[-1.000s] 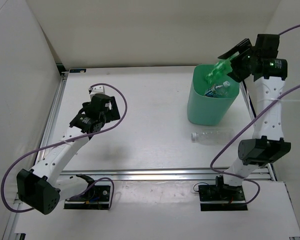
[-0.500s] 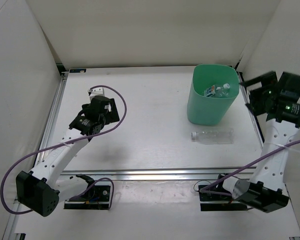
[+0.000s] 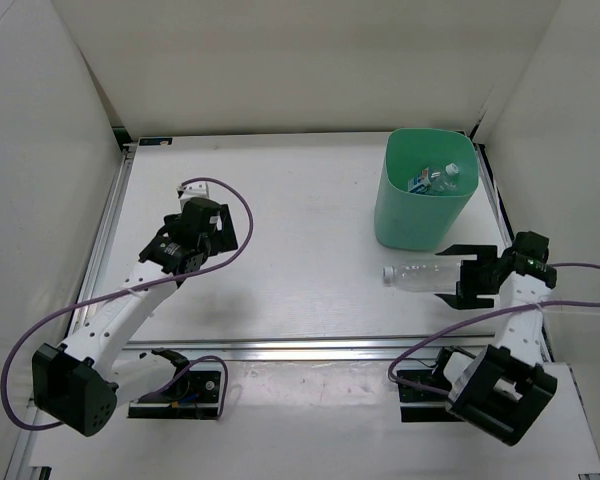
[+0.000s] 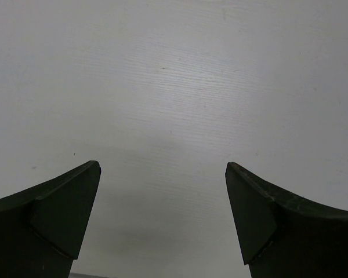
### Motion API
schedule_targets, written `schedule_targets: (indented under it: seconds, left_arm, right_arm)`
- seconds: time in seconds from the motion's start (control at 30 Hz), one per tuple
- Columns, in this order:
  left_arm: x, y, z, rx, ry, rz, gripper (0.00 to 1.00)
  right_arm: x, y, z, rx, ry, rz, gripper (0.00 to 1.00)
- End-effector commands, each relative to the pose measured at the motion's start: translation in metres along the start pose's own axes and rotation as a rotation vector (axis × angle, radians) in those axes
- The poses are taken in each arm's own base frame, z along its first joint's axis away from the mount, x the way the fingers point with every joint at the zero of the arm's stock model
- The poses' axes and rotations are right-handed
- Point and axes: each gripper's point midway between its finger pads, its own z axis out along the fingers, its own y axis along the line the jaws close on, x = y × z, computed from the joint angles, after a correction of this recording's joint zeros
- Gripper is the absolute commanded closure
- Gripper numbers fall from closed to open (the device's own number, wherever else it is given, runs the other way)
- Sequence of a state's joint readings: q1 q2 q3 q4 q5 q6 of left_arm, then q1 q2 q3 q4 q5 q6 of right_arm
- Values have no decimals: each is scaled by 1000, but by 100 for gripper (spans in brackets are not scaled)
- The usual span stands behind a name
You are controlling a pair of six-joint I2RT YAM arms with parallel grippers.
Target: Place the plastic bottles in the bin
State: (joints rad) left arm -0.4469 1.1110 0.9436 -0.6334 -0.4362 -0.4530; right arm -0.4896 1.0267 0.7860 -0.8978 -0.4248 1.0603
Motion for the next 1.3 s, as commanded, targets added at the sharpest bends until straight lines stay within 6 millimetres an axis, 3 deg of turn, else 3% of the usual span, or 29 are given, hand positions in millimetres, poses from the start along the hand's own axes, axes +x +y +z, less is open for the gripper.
schedule_targets:
  seconds: [0.0,0.17,0.37,0.53,0.73,0.97,1.07,1.1,1.27]
  left_arm:
    - [-5,5,-7,0,-25,-2,0]
    - [-5,5,-7,0,-25,-2,0]
    - [-3,7,-8,0,-25,7,0]
    - [1,9,-9,-4,-18,20,0]
    - [6,11,-10,-3,2,38,0]
    - [10,9,-6,-3,24,47,0]
    - [13,7,-4,2,37,42,0]
    - [13,6,-4,2,38,33,0]
    - [11,4,-3,2,38,23,0]
  right_arm:
    - [2,2,19,-22,92,21,0]
    - [-18,-3,41,55,86,-16,0]
    - [-43,15,57,101,96,-63,0]
    - [-60,17,71,159,101,-77,0]
    - [-69,0,93,256,153,-64,0]
    - [-68,-17,101,309,198,-109,23]
    - [-67,-21,98,318,197,-139,43]
    - [-64,-20,91,306,187,-147,52]
    - [-40,1,52,176,143,-218,58]
